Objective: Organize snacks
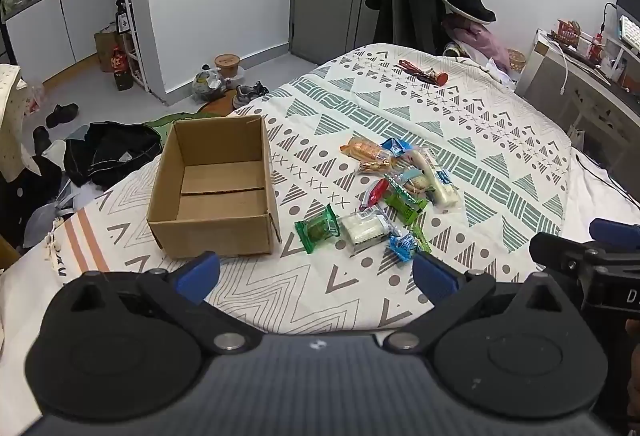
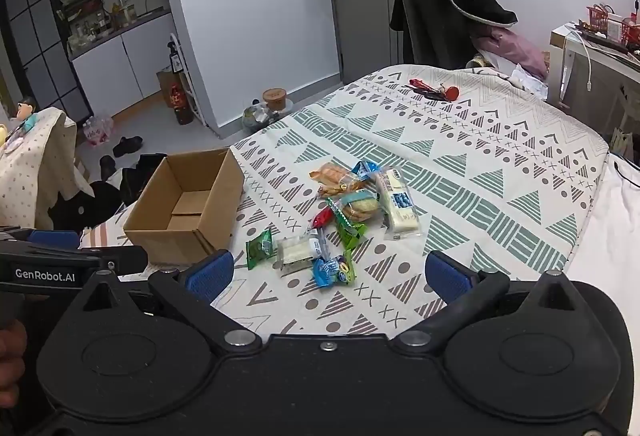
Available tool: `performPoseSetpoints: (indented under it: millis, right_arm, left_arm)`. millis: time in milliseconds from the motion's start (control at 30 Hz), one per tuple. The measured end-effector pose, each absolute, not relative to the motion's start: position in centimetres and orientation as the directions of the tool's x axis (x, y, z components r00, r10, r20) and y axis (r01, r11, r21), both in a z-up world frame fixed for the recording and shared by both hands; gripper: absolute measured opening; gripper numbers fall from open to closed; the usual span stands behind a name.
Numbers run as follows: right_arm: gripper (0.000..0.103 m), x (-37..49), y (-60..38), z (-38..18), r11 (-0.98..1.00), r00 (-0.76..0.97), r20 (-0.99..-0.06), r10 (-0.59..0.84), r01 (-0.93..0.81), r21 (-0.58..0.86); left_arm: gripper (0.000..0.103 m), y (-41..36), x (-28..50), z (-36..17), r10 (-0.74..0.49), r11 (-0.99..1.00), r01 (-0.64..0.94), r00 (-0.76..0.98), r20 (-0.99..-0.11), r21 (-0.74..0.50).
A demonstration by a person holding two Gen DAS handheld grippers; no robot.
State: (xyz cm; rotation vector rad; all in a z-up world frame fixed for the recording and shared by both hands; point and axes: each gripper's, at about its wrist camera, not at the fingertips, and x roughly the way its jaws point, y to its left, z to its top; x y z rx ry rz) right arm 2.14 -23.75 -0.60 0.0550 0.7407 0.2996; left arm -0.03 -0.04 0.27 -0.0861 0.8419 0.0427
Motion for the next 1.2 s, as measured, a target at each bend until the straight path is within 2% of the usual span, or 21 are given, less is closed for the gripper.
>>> performPoseSetpoints:
  millis: [1200]
  right_arm:
    - [0.103, 2.1, -22.5, -0.3, 0.954, 0.697, -0.654, 0.295, -0.256, 0.157]
  left_arm:
    - [0.102, -0.2, -0.3, 0.5, -0.006, 0.994, -0.075, 0.665, -0.747, -0.075]
